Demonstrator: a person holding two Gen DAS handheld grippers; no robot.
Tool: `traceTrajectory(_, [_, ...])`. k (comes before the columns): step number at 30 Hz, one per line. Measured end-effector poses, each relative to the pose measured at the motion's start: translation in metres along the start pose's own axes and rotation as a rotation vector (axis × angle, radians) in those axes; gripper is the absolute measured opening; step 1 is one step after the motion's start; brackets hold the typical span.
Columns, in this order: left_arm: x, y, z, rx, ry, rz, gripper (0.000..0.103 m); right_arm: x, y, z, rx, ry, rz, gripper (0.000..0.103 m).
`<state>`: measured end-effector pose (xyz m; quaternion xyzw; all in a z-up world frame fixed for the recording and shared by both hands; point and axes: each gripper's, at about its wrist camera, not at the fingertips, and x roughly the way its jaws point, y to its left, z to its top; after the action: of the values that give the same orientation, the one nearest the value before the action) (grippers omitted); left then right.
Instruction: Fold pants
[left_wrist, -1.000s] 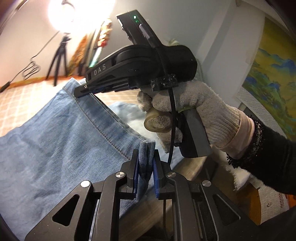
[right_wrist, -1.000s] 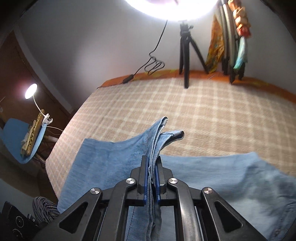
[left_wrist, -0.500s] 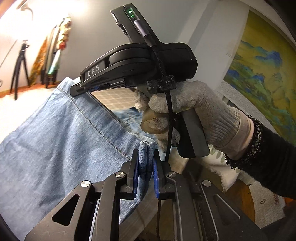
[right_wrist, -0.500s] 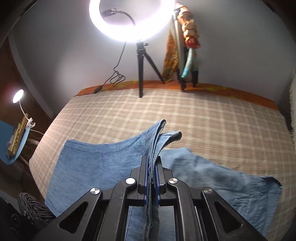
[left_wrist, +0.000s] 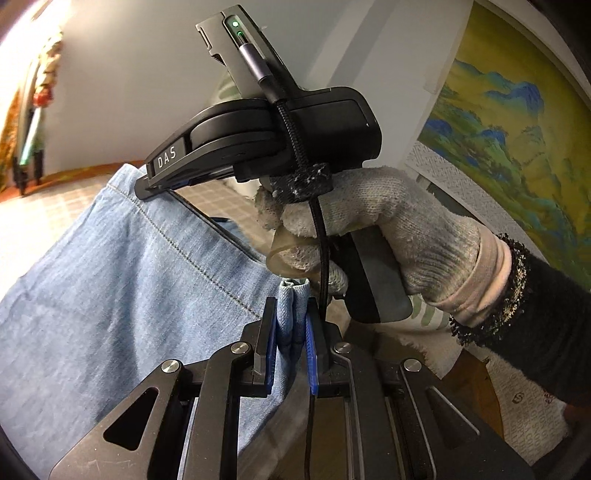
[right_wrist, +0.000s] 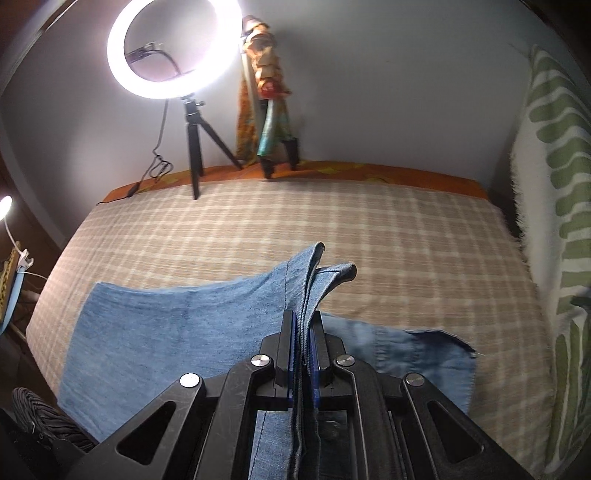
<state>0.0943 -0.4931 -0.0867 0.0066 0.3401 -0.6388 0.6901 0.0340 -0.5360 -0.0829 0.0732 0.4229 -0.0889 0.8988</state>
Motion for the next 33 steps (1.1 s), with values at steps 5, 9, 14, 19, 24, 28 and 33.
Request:
traceTrajectory(5, [0.021, -0.005, 0.003, 0.012, 0.032, -0.014, 0.011, 0.006, -0.033, -0.008, 0.027, 0.016, -0.027, 0.004])
traceTrajectory(9, [0.033, -0.006, 0.002, 0.024, 0.052, -0.025, 0.011, 0.012, -0.052, -0.015, 0.041, 0.027, -0.039, 0.004])
traceTrajectory(14, [0.049, -0.003, 0.002, 0.032, 0.096, -0.024, 0.011, 0.024, -0.068, -0.025, 0.046, 0.045, -0.057, 0.004])
traceTrajectory(19, [0.049, 0.0, -0.004, 0.015, 0.139, -0.005, 0.012, 0.046, -0.081, -0.037, 0.07, 0.089, -0.055, 0.004])
traceTrajectory(24, [0.031, -0.005, -0.012, 0.031, 0.177, 0.012, 0.013, 0.057, -0.084, -0.04, 0.066, 0.103, -0.062, 0.004])
traceTrajectory(28, [-0.004, -0.002, -0.016, 0.002, 0.162, 0.012, 0.019, 0.062, -0.085, -0.04, 0.056, 0.115, -0.09, 0.012])
traceTrajectory(33, [-0.07, 0.018, -0.032, -0.01, 0.127, 0.072, 0.019, 0.043, -0.093, -0.037, 0.072, 0.093, -0.149, 0.025])
